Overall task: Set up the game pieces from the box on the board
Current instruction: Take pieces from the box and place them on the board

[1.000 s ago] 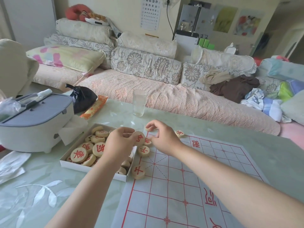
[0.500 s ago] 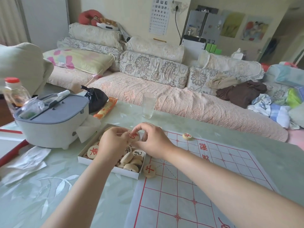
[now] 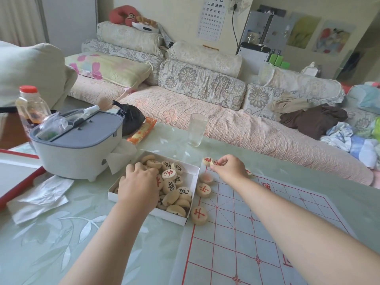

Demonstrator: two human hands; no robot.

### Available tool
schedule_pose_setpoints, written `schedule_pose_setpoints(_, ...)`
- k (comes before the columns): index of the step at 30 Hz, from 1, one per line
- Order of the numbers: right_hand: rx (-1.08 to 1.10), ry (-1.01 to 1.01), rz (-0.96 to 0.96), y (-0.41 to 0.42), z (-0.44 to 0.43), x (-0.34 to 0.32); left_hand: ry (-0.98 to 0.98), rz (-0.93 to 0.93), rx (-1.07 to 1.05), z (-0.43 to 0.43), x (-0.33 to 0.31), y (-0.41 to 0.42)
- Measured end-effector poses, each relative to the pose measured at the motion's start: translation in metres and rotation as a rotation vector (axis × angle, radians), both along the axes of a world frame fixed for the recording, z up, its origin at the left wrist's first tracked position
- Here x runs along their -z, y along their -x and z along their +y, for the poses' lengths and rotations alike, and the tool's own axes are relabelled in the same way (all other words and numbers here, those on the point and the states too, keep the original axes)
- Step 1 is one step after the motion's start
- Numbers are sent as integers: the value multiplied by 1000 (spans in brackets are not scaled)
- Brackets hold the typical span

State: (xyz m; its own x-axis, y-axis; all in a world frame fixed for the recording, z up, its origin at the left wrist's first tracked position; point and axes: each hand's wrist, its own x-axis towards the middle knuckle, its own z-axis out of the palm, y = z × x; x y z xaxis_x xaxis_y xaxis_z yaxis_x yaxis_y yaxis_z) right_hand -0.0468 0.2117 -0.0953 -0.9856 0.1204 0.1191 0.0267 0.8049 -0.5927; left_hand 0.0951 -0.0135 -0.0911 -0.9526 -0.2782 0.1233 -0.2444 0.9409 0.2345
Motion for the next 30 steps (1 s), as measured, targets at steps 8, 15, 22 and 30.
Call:
schedule_pose_setpoints(8,-10,-70,-23,11,-17,3,-97,136,3,-4,2,4)
schedule_pose_setpoints(15,-33,-147,-104,19,-22,10,-323,245,5,-2,3,8)
schedule_pose_setpoints(22,-107,-46,13,1,-20,-2,-628,336,22,6,-6,8)
schedule_pose_setpoints(30,-560,255,61,-83,-38,-26,-1109,293,-7,25,-16,-9)
